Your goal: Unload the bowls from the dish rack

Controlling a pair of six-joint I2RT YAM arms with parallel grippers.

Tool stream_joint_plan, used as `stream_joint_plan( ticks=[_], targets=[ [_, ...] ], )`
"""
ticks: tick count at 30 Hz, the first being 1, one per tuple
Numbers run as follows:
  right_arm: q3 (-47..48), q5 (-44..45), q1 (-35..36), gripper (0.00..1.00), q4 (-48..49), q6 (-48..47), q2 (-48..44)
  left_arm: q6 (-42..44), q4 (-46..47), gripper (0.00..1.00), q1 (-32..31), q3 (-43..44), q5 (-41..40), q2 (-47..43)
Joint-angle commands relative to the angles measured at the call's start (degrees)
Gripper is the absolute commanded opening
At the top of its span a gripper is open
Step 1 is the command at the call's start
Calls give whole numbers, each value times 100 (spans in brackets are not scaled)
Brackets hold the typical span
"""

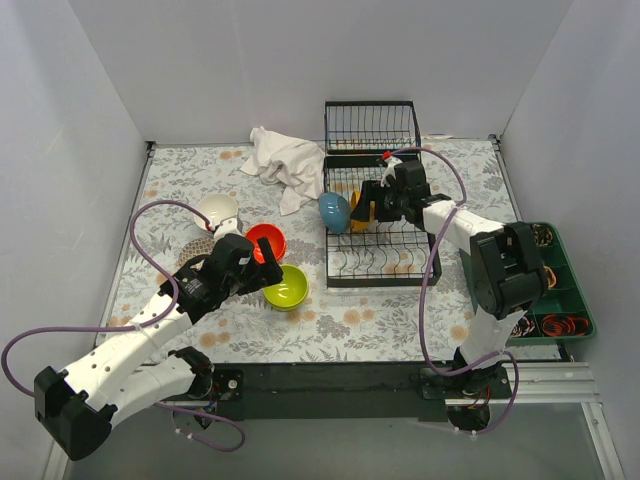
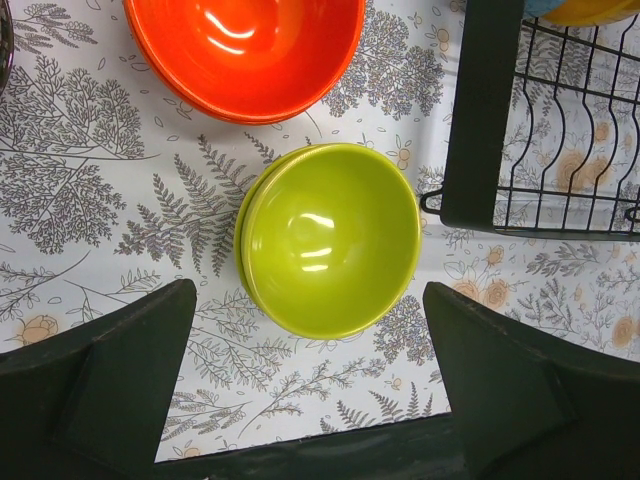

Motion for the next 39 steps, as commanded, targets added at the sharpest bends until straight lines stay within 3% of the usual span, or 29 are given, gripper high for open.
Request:
stream_joint_plan(
  ticks=[1, 4, 6, 7, 13, 17, 21, 37, 39],
  targets=[
    [236, 129, 8, 54, 65, -253, -149, 75, 15, 98, 25, 57, -143, -128],
    [262, 226, 8, 37, -137, -332, -272, 93, 59, 98, 25, 57, -143, -119],
    [315, 348, 25, 33, -277, -394, -386, 102, 85, 98, 25, 57, -134, -110],
    [324, 410, 34, 26, -322, -403, -421, 102, 111, 98, 25, 57, -134, -110],
    [280, 1130, 140, 13, -585, -455, -921, 128, 234, 98, 25, 75, -64, -66],
    [96, 1430, 140, 11, -718, -412, -1256, 128, 366, 98, 25, 101, 59, -40],
    [-290, 1167, 140, 9, -744, -315, -1756, 137, 743, 98, 25, 110, 269, -22],
    [-1521, -1785, 148, 8, -332, 853, -4086, 541, 3485, 98, 25, 189, 1457, 768],
    [-1757, -1988, 149, 8, -139, 1160, -4287, 576, 3845, 98, 25, 277, 1939, 1013]
  ],
)
